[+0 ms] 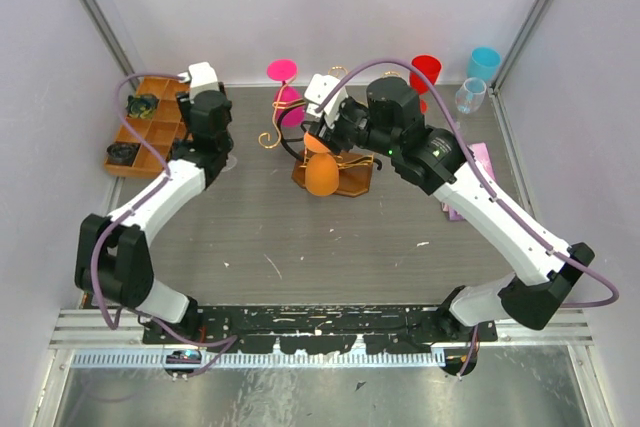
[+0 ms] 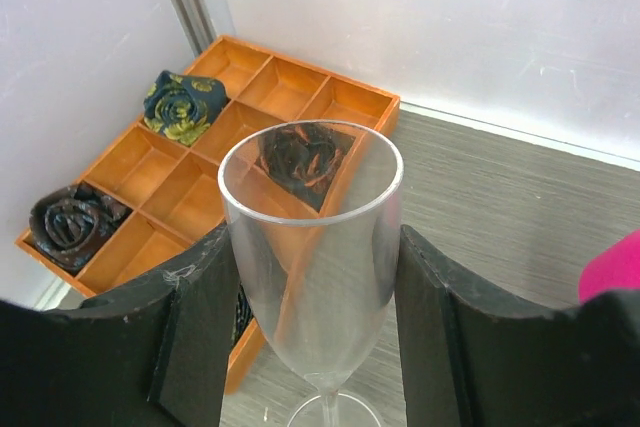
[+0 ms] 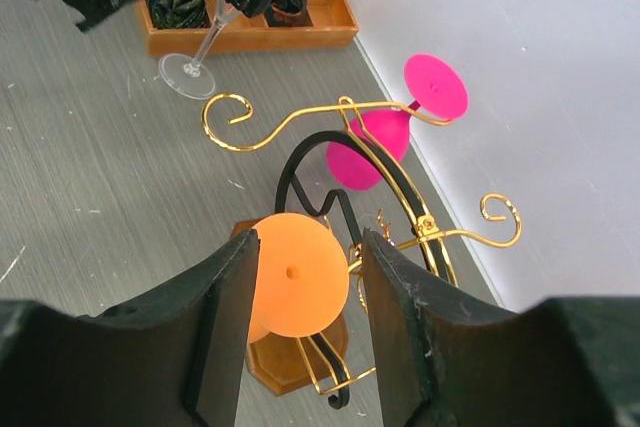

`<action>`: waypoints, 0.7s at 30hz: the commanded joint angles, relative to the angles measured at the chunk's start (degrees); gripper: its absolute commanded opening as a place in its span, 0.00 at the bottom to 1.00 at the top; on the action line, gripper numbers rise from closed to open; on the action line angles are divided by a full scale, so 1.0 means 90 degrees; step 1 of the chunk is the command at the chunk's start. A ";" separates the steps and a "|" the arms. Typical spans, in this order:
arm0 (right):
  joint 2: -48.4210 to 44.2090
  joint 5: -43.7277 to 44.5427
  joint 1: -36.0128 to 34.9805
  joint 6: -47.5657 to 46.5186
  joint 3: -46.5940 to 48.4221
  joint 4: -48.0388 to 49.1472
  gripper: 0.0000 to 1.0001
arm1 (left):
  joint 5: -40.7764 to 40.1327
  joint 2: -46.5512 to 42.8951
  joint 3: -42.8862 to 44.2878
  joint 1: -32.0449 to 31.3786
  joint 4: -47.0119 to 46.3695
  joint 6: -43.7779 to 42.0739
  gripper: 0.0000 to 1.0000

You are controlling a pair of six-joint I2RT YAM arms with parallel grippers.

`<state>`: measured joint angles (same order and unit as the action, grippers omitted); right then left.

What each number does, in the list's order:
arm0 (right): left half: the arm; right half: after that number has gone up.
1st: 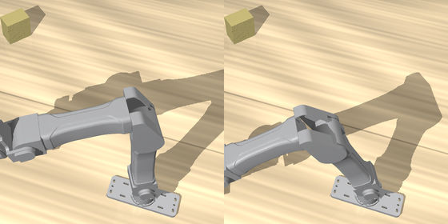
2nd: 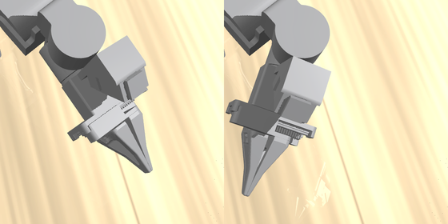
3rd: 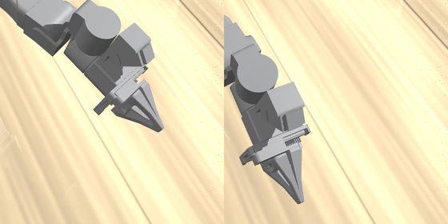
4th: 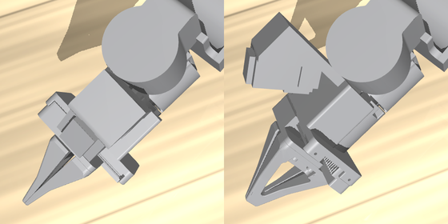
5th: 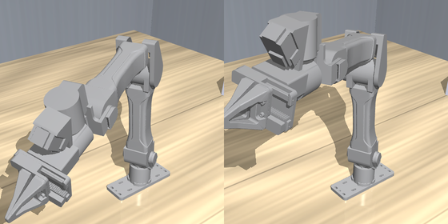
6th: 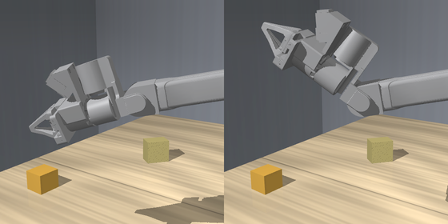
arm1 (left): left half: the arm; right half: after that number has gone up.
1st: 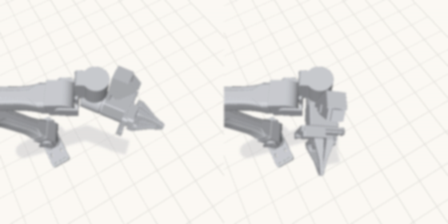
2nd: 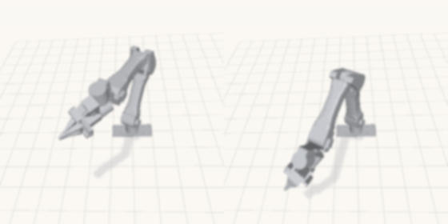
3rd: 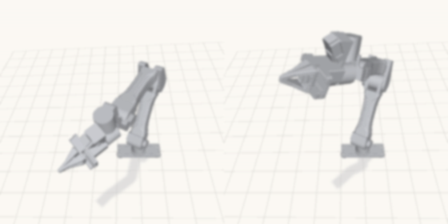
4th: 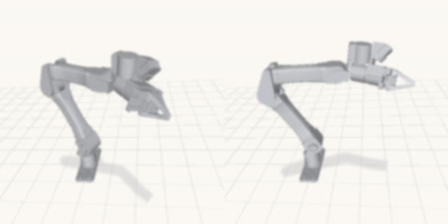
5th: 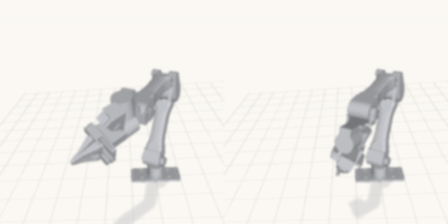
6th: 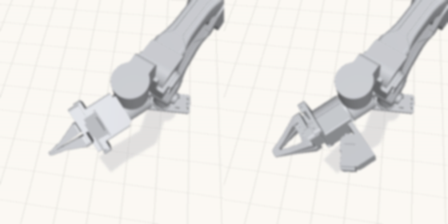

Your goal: Take the wine glass off the wine glass rack

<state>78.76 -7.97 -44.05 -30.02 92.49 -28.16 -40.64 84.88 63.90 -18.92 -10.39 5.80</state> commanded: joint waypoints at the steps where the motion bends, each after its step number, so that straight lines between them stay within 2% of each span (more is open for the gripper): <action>1: -0.0138 -0.0264 0.0107 0.0112 -0.0075 0.0146 0.51 | -0.1359 0.0410 -0.0372 -0.0429 -0.2423 -0.1280 0.47; 4: -0.0100 -0.0295 0.0129 0.0132 -0.0088 0.0156 0.51 | -0.1764 0.0674 -0.0650 -0.0633 -0.3461 -0.1652 0.51; 7: -0.0104 -0.0305 0.0129 0.0143 -0.0126 0.0182 0.51 | -0.2168 0.0883 -0.0869 -0.0695 -0.3960 -0.1650 0.52; 12: -0.0188 -0.0289 0.0144 0.0142 -0.0258 0.0242 0.51 | -0.2588 0.1074 -0.1235 -0.0781 -0.4789 -0.1755 0.48; 18: -0.0163 -0.0282 0.0139 0.0160 -0.0293 0.0266 0.51 | -0.2672 0.1398 -0.1492 -0.0843 -0.5868 -0.2031 0.47; 21: -0.0117 -0.0286 0.0140 0.0162 -0.0291 0.0268 0.51 | -0.2660 0.1696 -0.1610 -0.0938 -0.6721 -0.2500 0.47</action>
<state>78.74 -9.80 -43.00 -29.56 89.54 -28.71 -62.11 97.25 50.87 -26.20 -55.51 -12.47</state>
